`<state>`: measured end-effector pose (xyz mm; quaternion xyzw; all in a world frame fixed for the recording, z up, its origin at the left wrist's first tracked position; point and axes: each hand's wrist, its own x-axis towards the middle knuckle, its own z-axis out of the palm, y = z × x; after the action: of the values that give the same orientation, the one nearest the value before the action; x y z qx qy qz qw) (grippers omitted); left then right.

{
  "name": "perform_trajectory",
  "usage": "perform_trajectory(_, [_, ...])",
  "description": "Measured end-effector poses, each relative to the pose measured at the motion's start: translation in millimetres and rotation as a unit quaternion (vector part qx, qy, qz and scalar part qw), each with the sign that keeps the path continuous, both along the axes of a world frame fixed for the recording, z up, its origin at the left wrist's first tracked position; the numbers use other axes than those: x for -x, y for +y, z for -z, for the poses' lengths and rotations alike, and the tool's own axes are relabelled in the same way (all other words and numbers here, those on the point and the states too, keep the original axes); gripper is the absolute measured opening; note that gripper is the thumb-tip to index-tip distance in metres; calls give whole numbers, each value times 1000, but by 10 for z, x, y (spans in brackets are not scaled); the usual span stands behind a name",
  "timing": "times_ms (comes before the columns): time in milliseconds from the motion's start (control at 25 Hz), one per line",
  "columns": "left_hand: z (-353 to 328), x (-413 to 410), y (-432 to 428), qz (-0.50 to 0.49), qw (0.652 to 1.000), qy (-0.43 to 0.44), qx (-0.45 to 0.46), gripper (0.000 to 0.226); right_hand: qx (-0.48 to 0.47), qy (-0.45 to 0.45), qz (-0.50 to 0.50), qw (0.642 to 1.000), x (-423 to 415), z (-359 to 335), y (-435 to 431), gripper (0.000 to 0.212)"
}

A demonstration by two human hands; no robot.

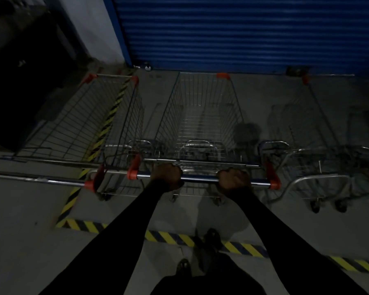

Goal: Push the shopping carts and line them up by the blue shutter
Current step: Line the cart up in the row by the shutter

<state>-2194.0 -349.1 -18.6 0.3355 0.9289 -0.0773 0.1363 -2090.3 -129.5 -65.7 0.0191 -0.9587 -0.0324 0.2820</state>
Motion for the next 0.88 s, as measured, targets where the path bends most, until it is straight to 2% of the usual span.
perform_trajectory(120, [5,-237,-85,2,1000,-2,-2,39,-14,-23,3,1000,-234,40,-86,17])
perform_trajectory(320, [49,-480,-117,10,1000,4,-19,37,-2,-131,23,991,-475,77,-83,13])
perform_trajectory(760, [95,-567,-23,22,1000,12,-15,37,0,-35,26,999,-616,51,-17,19])
perform_trajectory(880, [107,-467,13,16,1000,-6,-8,38,6,-112,41,993,-516,-16,-14,20])
